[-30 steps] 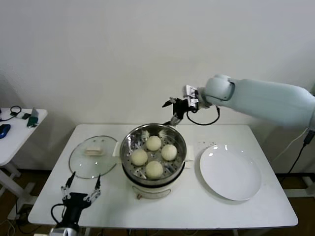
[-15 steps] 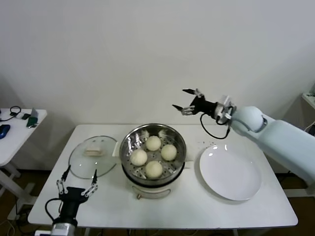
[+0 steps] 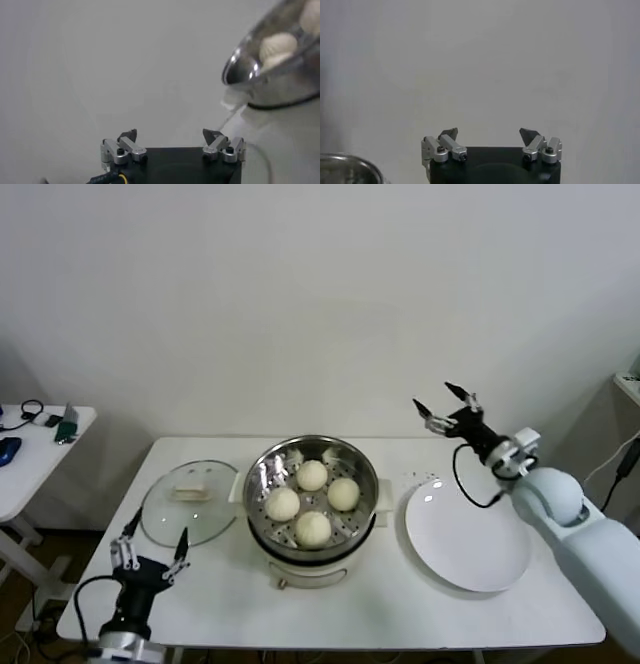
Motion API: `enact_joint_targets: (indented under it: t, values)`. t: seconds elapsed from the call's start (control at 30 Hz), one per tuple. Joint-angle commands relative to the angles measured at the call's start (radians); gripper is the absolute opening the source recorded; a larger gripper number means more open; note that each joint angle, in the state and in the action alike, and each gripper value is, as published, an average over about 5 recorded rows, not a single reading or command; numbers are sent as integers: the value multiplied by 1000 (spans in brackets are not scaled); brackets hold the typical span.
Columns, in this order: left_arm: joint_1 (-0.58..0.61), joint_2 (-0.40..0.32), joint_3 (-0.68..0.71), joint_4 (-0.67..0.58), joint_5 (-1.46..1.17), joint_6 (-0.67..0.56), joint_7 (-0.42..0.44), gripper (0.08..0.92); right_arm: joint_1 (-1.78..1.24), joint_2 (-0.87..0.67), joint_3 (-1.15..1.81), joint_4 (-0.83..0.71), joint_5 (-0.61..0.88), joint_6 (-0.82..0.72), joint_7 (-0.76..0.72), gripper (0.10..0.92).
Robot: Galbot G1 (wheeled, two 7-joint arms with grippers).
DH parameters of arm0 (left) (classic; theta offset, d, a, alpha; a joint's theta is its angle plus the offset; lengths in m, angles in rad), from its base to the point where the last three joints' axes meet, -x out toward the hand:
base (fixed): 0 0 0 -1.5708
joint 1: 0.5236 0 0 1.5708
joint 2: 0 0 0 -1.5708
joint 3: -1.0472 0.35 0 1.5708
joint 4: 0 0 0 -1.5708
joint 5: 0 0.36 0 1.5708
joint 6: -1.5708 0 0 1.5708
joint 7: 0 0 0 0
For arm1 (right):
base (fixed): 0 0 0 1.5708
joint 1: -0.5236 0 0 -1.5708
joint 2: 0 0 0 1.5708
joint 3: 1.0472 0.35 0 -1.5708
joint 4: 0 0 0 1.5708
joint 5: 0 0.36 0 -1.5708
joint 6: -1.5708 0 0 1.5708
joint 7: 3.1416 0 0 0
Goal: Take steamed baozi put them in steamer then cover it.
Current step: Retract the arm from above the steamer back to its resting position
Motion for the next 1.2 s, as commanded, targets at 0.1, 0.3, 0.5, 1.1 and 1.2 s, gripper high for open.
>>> enact_joint_targets:
  t: [0.1,0.3,0.5,1.1,1.2]
  values:
    - [-89,122,26,110,621,68,52,823,-518,185,485,56,-137,-72,-1,823]
    - [-200,154,54,251,654,83,51,823,-581,230,515,87,-140,-52,-33,823]
    - [-337,171,93,389,638,70,42,823,-610,251,524,113,-160,-45,-37,823]
    - [-614,146,161,748,654,33,18,823,-623,268,535,124,-214,-39,-17,823]
    - [-641,137,160,791,658,28,8,823,-622,269,534,124,-222,-36,-18,823]
